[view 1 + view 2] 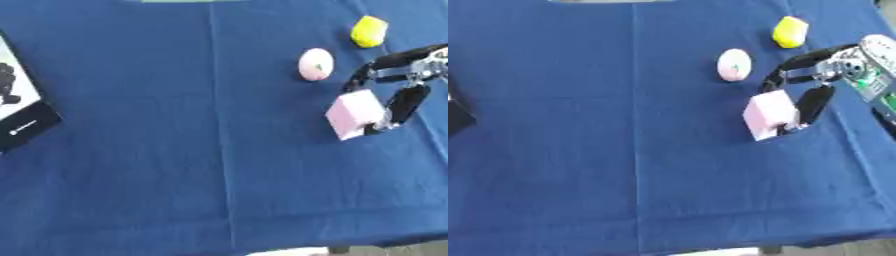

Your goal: Pick up the objects with one hand, pass them to the other hand, and then place them into the box on the other side of the table.

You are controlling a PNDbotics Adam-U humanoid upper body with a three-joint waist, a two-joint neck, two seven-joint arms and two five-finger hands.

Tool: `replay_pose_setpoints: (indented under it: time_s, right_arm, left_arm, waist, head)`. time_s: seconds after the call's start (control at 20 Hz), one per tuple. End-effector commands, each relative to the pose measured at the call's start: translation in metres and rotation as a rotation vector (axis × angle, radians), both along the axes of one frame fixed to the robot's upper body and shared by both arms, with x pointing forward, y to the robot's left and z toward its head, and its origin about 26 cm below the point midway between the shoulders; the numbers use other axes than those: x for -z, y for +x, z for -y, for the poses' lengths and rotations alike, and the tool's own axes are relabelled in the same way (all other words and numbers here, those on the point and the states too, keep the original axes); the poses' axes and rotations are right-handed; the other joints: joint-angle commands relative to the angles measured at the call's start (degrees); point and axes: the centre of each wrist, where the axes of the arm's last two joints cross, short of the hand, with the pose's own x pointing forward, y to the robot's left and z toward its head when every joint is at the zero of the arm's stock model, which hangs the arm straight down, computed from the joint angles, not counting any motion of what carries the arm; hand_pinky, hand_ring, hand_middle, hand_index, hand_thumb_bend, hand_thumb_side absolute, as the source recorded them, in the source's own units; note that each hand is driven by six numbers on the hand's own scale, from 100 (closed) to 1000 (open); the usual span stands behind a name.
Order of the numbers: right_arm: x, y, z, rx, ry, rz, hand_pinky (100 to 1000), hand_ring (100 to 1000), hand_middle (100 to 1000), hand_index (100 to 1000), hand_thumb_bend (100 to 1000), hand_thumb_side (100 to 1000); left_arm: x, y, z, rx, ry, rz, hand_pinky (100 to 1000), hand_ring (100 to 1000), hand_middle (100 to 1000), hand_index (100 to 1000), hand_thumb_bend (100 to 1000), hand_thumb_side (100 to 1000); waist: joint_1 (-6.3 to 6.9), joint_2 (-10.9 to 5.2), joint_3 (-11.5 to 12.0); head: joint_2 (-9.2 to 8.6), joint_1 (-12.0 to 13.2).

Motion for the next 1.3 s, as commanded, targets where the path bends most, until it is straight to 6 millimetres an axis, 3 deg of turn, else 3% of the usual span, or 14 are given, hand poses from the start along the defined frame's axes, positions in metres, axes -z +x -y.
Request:
replay_pose_setpoints:
  time_s: [0.05,0.75,1.3]
  right_arm:
    - [-0.01,0.001,0.004,0.02,-0.016,0.026,952,912,828,886,521,282]
    - [-0.004,0.005,0.004,0.042,0.012,0.01,941,878,745,816,500,265]
    - [0.0,0.006,0.005,0.048,0.066,0.014,872,764,592,690,462,167]
  left_arm:
    - [-0.008,-0.001,-0.001,0.01,0.018,0.024,722,818,733,759,424,562]
    - [-0.009,0.0,0.0,0.013,0.02,0.024,723,819,733,759,419,564]
    - [-0.008,-0.001,0.0,0.01,0.02,0.022,723,820,733,759,416,565]
  waist:
    - [0.78,-0.8,0.03]
    - [0.83,-0.79,0.17]
    - [0.73,-0.8,0.12]
  head:
    - [0.2,-0.09]
    - [0.16,-0.22]
    - [0.21,-0.22]
